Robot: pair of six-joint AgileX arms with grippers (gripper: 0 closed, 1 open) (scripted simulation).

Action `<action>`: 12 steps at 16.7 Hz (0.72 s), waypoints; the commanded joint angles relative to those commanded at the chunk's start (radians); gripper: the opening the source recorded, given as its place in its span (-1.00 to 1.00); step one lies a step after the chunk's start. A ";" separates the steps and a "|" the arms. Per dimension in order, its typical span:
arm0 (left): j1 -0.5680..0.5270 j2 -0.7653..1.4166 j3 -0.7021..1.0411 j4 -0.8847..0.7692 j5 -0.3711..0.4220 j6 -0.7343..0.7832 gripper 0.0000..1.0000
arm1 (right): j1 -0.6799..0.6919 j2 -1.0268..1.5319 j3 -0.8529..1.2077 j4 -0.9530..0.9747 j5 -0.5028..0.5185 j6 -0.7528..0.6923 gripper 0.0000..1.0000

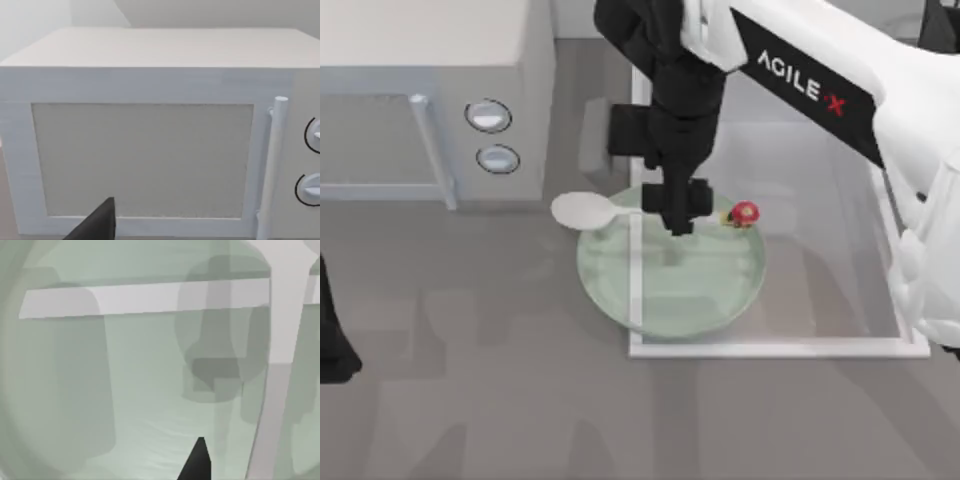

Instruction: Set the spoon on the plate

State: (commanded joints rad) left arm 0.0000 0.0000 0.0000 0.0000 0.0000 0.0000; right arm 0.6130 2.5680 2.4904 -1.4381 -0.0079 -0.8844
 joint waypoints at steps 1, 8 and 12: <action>0.000 0.000 0.000 0.000 0.000 0.000 1.00 | -0.010 -0.003 -0.005 0.014 0.007 0.008 -1.00; 0.000 0.000 0.000 0.000 0.000 0.000 1.00 | -0.056 -0.044 -0.060 0.123 0.046 0.044 -1.00; 0.000 0.000 0.000 0.000 0.000 0.000 1.00 | -0.050 -0.064 -0.100 0.165 0.043 0.038 -1.00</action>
State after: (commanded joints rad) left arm 0.0000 0.0000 0.0000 0.0000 0.0000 0.0000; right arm 0.5634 2.5043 2.3902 -1.2735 0.0351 -0.8464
